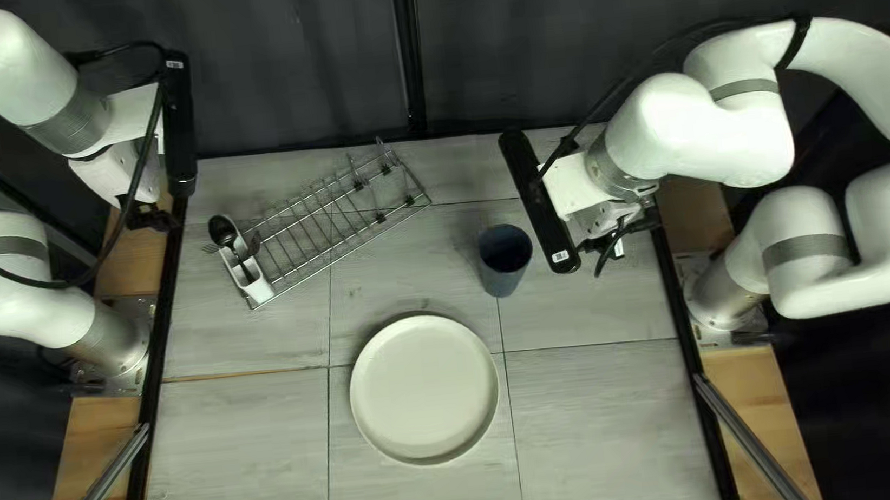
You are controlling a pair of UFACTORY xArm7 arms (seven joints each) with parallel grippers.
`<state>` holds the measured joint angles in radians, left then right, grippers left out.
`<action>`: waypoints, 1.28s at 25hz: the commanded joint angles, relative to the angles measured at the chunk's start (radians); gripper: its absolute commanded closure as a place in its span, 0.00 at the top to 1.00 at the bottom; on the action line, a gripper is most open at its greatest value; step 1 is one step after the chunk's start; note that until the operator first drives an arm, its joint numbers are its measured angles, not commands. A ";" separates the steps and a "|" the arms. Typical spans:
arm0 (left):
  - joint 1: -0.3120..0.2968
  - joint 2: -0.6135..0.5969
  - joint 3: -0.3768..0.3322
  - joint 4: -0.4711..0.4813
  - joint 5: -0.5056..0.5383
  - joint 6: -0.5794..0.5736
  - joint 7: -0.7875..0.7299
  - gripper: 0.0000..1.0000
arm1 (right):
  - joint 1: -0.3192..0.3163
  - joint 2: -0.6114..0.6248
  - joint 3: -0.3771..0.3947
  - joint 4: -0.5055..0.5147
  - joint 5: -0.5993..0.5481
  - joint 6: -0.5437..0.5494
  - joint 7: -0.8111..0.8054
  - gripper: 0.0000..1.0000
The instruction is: Pick up and place plate onto table. Place down one fork to the left of the plate. Place spoon and knife to the right of the plate. Place cup above the knife and spoon
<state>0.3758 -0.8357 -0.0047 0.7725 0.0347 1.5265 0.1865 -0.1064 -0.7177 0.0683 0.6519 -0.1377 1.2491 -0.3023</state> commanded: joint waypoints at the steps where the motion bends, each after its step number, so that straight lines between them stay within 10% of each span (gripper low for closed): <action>1: 0.000 0.000 0.000 0.000 0.000 0.000 0.000 1.00 | 0.000 0.000 0.000 0.000 0.000 0.000 0.000 1.00; 14: 0.075 0.034 0.194 -0.097 0.066 -0.109 0.112 1.00 | 0.000 0.000 0.000 0.000 0.000 0.000 0.000 1.00; 32: 0.101 0.111 0.176 -0.296 0.037 -0.355 -0.042 1.00 | 0.000 0.000 0.000 0.000 0.000 0.000 0.000 1.00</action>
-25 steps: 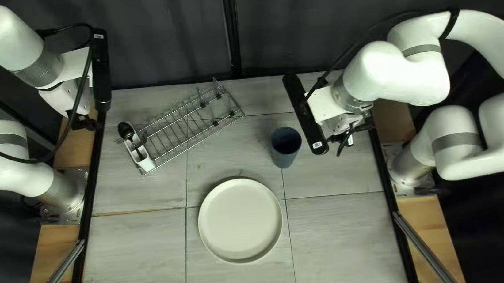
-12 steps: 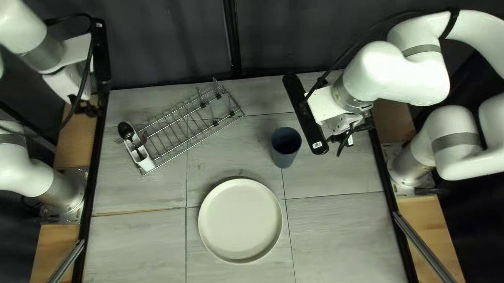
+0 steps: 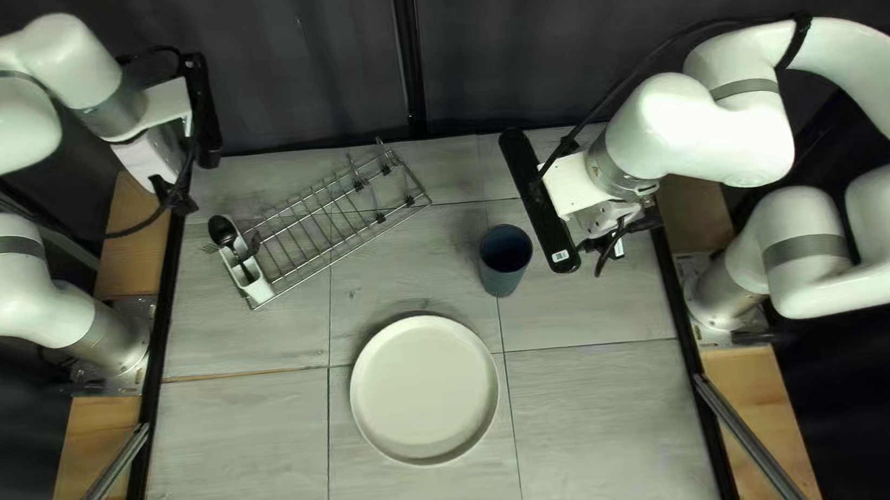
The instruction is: Pick up and place plate onto table. Place down one fork to the left of the plate. Place spoon and knife to the right of the plate. Place cup above the knife and spoon
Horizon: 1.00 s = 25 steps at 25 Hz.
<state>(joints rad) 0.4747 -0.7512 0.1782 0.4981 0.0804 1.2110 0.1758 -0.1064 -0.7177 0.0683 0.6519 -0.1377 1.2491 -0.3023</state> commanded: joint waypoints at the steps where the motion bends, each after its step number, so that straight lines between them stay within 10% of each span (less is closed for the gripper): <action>1: 0.001 0.033 -0.007 -0.035 -0.012 -0.055 -0.038 1.00 | 0.000 0.000 0.000 0.000 0.000 0.000 0.000 1.00; 13: -0.009 0.068 -0.008 -0.099 -0.031 -0.127 -0.054 1.00 | 0.000 0.000 0.000 0.000 0.000 0.000 0.000 1.00; 15: -0.014 0.079 -0.008 -0.099 -0.034 -0.139 -0.052 0.66 | 0.000 0.000 0.000 0.000 0.000 0.000 0.000 1.00; 16: -0.017 0.084 -0.008 -0.100 -0.035 -0.143 -0.049 0.03 | 0.000 0.000 0.000 0.000 0.000 0.000 0.000 1.00; 25: -0.037 0.047 -0.014 -0.092 -0.055 -0.117 -0.040 0.00 | 0.000 0.000 0.000 0.000 0.000 0.000 0.000 1.00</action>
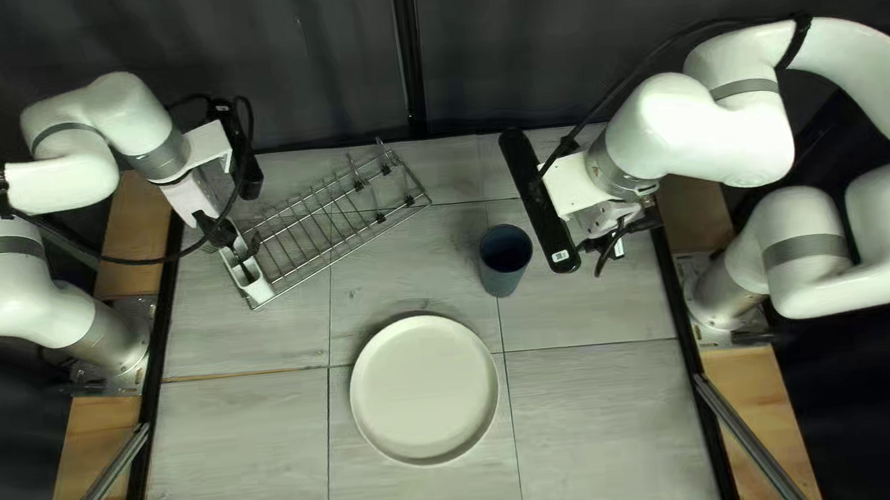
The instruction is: Pick up and place plate onto table. Place down one fork to the left of the plate. Place spoon and knife to the right of the plate. Place cup above the knife and spoon
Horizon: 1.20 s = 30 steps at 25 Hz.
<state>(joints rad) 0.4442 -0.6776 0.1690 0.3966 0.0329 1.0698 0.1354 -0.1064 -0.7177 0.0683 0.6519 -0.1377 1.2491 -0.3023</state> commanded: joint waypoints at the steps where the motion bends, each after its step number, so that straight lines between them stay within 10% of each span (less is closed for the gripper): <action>1: -0.009 -0.043 -0.010 0.019 -0.010 0.042 -0.004 0.00 | 0.000 0.000 0.000 0.000 0.000 0.000 0.000 1.00; 19: -0.057 -0.085 -0.165 0.513 -0.045 0.497 -0.105 0.00 | 0.000 0.000 0.000 0.000 0.000 0.000 0.000 1.00; 30: -0.058 -0.083 -0.150 0.507 -0.181 0.496 -0.203 0.00 | 0.000 0.000 0.000 0.000 0.000 0.000 0.000 1.00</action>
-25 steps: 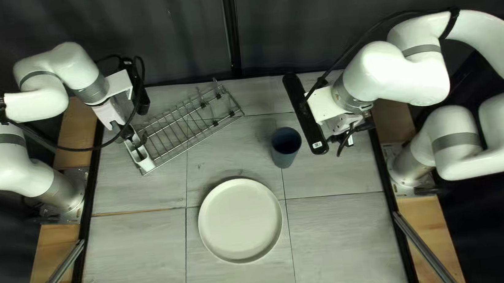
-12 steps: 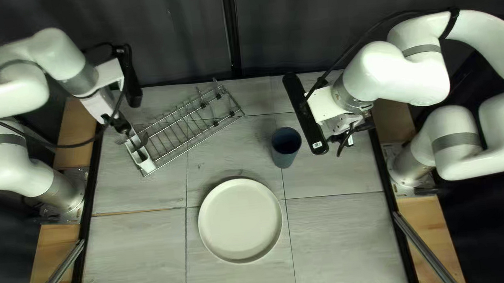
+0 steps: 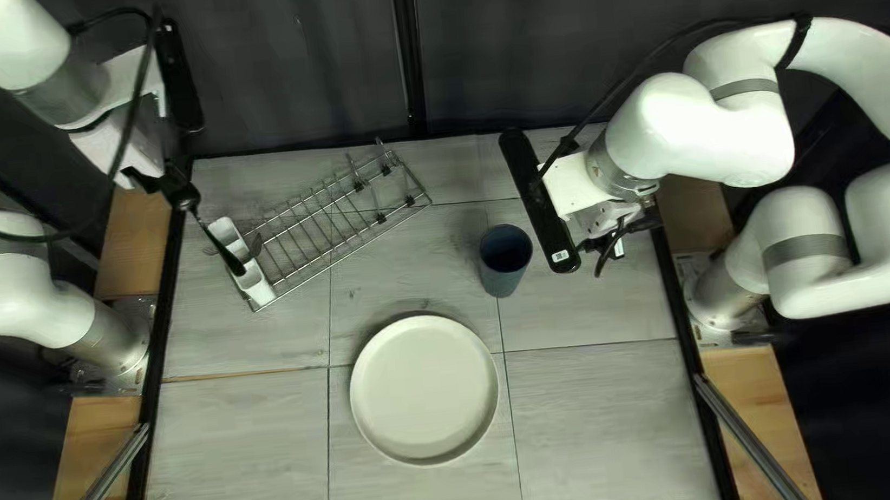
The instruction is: Pick up and place plate onto table. Place down one fork to the left of the plate. Place spoon and knife to the right of the plate. Place cup above the knife and spoon
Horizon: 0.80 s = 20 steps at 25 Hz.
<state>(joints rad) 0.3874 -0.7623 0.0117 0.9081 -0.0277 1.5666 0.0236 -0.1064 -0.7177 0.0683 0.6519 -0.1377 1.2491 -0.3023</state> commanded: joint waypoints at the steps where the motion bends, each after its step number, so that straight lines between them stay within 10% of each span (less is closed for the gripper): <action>1: -0.003 -0.005 -0.014 -0.032 -0.189 -0.029 -0.159 0.00 | 0.000 0.000 0.000 0.000 0.000 0.000 0.000 1.00; 11: -0.028 0.013 -0.072 -0.077 -0.280 -0.110 -0.232 0.00 | 0.000 0.000 0.000 0.000 0.000 0.000 0.000 1.00; 20: -0.040 0.093 -0.203 -0.224 -0.477 -0.442 -0.443 0.00 | 0.000 0.000 0.000 0.000 0.000 0.000 0.000 1.00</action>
<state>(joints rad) 0.3551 -0.6857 -0.1421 0.7336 -0.4465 1.2127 -0.3505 -0.1064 -0.7177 0.0683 0.6519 -0.1377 1.2491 -0.3023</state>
